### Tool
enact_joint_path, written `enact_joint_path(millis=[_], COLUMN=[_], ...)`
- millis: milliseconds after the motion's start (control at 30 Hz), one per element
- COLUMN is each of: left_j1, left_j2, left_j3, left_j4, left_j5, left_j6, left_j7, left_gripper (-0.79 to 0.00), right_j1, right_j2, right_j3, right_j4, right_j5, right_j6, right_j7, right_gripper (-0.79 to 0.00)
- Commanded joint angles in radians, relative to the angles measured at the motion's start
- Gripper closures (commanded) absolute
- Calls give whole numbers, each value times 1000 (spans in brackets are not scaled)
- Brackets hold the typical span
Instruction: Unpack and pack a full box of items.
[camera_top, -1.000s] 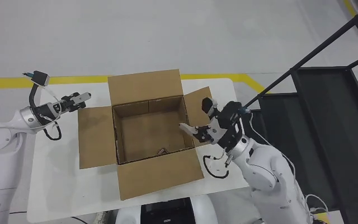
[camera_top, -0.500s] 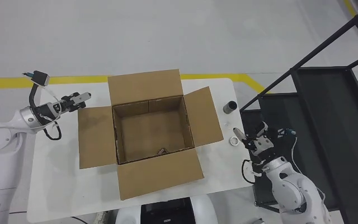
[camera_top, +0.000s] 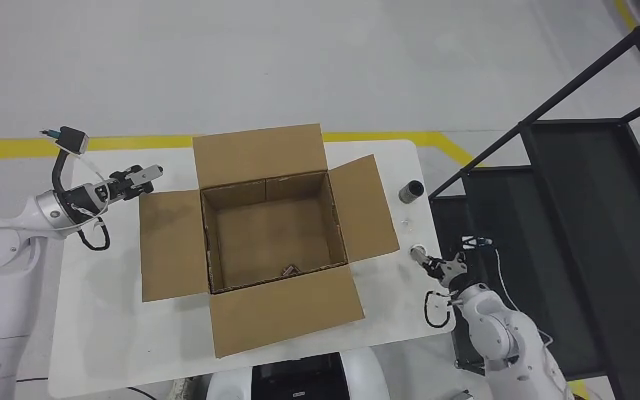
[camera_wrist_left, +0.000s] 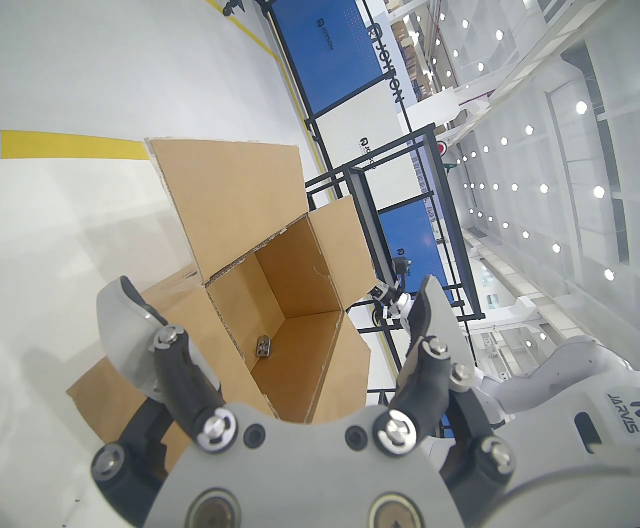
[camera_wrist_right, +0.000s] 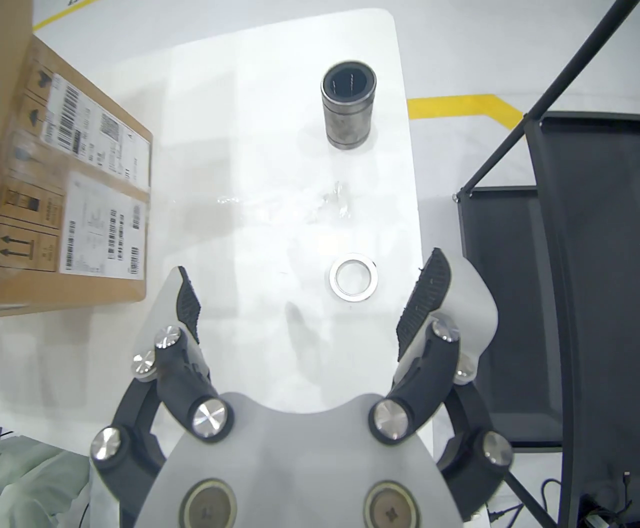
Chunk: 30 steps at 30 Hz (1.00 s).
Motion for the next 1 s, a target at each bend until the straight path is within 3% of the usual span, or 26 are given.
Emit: enact_joint_path(millis=[0, 67, 133, 300, 667, 900, 967], left_j1=[0, 0, 0, 0, 0, 0, 0], left_j2=[0, 0, 0, 0, 0, 0, 0], left_j3=[0, 0, 0, 0, 0, 0, 0], left_j4=[0, 0, 0, 0, 0, 0, 0], left_j5=[0, 0, 0, 0, 0, 0, 0], left_j6=[0, 0, 0, 0, 0, 0, 0], left_j7=[0, 0, 0, 0, 0, 0, 0], left_gripper=[-785, -785, -785, -785, -785, -785, -785], right_j1=[32, 60, 84, 119, 177, 205, 212], right_j2=[0, -1, 0, 1, 0, -1, -1], right_j3=[-7, -13, -19, -27, -58, -82, -87], right_j4=[52, 97, 135, 195, 281, 315, 323], right_j5=[5, 26, 23, 44, 9, 2, 3], right_j6=[8, 12, 18, 19, 89, 110, 112], right_j7=[6, 7, 13, 17, 26, 38, 43], right_gripper=[-785, -760, -585, -391, -265, -256, -203])
